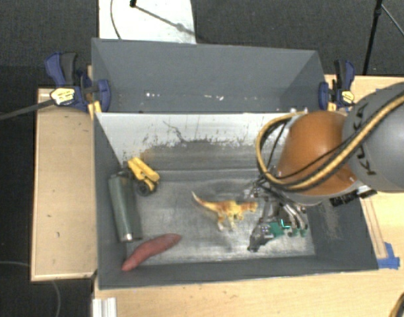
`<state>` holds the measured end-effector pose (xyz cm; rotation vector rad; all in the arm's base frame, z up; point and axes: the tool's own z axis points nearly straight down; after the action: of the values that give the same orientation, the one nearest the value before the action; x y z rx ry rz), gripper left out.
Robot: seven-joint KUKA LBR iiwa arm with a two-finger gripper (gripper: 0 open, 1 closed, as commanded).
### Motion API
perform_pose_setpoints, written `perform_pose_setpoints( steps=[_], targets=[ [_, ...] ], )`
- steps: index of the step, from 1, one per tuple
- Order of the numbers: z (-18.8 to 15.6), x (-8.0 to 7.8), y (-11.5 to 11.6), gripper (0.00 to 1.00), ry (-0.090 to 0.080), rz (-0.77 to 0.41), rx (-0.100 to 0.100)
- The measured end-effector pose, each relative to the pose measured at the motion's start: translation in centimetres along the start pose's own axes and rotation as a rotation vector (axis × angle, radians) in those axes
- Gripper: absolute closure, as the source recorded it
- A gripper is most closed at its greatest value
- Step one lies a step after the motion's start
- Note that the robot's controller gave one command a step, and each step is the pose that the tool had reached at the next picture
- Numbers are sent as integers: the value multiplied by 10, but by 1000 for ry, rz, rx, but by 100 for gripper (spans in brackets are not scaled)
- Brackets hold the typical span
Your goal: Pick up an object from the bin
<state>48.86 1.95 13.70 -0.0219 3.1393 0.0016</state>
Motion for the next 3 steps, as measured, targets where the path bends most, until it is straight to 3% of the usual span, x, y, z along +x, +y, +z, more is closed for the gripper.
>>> perform_pose_setpoints(
  steps=[1,2,3],
  targets=[
    [64,-89,4,100,-2,-101,1],
    [64,-89,4,100,-3,-100,1],
    [19,-80,3,100,8,-97,0]
  ],
)
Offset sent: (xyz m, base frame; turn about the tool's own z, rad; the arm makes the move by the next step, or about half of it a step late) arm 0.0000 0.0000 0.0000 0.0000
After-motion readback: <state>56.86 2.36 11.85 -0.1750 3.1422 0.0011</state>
